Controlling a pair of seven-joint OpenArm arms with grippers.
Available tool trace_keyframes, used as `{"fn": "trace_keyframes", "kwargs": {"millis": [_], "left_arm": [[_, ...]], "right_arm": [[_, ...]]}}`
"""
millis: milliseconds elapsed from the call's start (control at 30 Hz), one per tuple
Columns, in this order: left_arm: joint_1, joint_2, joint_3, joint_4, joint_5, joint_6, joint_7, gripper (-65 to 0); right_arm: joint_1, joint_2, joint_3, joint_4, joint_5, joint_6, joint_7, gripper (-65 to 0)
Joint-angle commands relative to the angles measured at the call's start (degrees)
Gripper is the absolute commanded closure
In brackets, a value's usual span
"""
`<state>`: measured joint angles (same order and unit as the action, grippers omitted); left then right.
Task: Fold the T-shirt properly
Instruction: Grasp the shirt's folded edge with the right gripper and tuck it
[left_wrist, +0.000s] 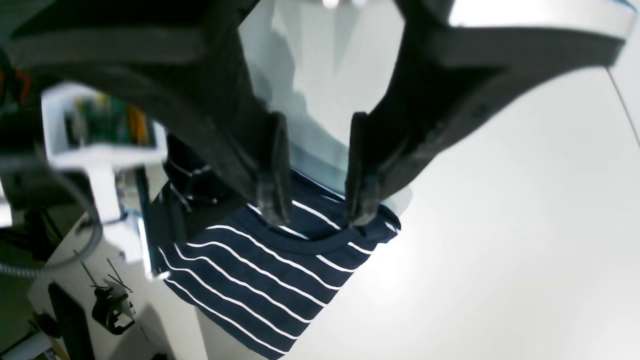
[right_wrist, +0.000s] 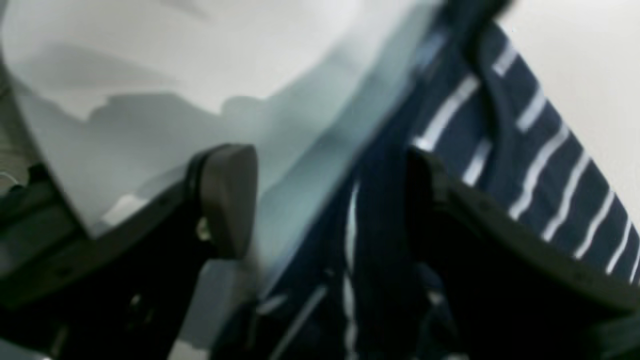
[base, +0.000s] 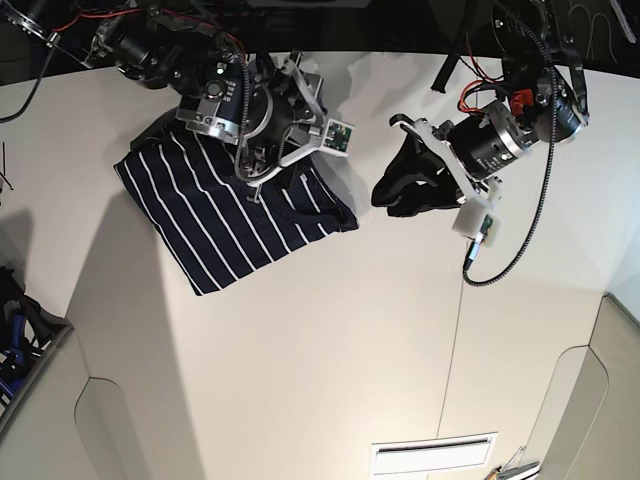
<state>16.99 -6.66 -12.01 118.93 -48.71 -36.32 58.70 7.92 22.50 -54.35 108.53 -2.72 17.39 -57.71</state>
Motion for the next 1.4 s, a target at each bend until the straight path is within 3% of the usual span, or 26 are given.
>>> {"fn": "trace_keyframes", "kwargs": {"millis": [0,167,333,433,633,700,800,833,867,933,1000,1233,1367], "left_arm": [[-0.3,-0.2,-0.7,1.1,-1.5,-0.9,-1.0,-19.6],[0.3,-0.2,-4.9,1.1,-4.0,-0.8,-0.2,-19.6],[0.5,-0.2,-11.3,1.1,-11.4,-2.3,2.9,-19.6],[0.5,-0.2,-15.0,1.1,-16.0,-3.3,5.1,-19.6],[1.0,-0.2,-16.8,1.1,-18.4,-3.7,6.3,-19.5],[1.5,-0.2,-16.8,1.1,-18.4,-3.7,6.3,-19.5],[1.6,-0.2,-16.8,1.1,-18.4,-3.7,6.3,-19.5],[1.6,-0.2,-16.8,1.1,-18.4,-3.7,6.2,-19.5],[1.6,-0.2,-16.8,1.1,-18.4,-3.7,6.2,-19.5],[1.6,-0.2,-16.8,1.1,-18.3,-3.7,6.3,-19.5],[1.6,-0.2,-16.8,1.1,-17.9,-3.7,6.3,-19.5],[1.6,-0.2,-16.8,1.1,-16.4,-3.7,6.0,-19.5],[1.6,-0.2,-16.8,1.1,-16.6,-3.7,5.7,-19.5]], "right_arm": [[0.8,-0.7,-0.3,1.1,-0.7,-0.7,0.7,-40.7],[0.9,-4.1,-1.0,1.2,-1.0,-0.7,0.7,-40.7],[0.9,-8.4,-1.0,1.3,-1.1,-0.7,1.2,-40.7],[1.0,-10.2,-0.9,1.3,-4.4,-0.8,1.3,-40.7],[2.0,-10.8,2.1,2.3,-11.7,-7.1,1.5,-40.3],[2.1,-10.8,4.0,3.6,-11.8,-8.0,1.6,-34.6],[2.1,-10.8,7.6,5.7,-11.9,-8.3,1.6,-12.5],[2.1,-10.8,9.1,6.5,-11.9,-8.2,1.4,-3.9],[2.1,-10.7,10.6,7.3,-12.2,-8.2,0.9,0.0],[2.0,-9.8,13.5,8.7,-12.7,-8.5,0.0,0.0],[1.8,-7.9,15.8,9.7,-12.5,-10.8,-0.7,0.0],[-4.9,-1.7,21.7,14.6,-9.3,-10.8,-1.2,0.0],[-10.1,0.1,23.8,15.4,-6.4,-9.5,-0.5,0.0]]}}
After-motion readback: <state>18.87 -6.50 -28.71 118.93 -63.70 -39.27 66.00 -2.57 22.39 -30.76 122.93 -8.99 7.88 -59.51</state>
